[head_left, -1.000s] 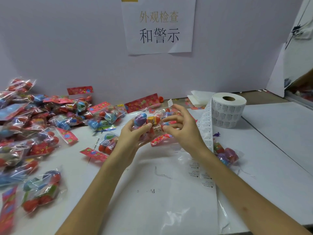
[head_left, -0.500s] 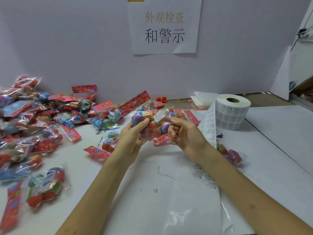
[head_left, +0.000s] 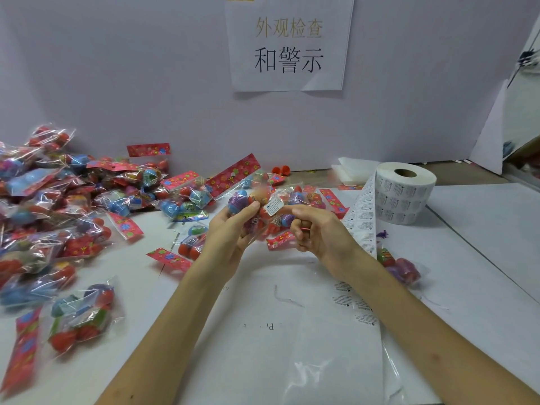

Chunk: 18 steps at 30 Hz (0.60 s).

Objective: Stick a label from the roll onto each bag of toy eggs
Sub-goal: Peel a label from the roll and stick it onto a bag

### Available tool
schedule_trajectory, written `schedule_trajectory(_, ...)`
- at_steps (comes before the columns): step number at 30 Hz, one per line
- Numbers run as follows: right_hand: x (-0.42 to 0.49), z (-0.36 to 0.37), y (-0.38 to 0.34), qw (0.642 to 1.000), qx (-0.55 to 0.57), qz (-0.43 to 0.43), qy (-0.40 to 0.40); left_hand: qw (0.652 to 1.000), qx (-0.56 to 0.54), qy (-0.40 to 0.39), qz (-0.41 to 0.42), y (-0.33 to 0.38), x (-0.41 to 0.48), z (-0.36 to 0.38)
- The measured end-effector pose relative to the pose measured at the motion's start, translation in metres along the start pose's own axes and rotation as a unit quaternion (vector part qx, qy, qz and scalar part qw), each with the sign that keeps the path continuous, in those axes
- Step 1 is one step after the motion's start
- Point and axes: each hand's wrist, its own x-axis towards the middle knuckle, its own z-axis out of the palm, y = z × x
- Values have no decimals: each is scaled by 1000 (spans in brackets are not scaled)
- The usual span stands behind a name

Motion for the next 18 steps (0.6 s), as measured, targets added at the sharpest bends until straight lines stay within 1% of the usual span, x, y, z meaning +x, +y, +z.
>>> schedule_trajectory(18,0,-1,1,998,-52,-18,0,998,52,14,26,-4,2,-1)
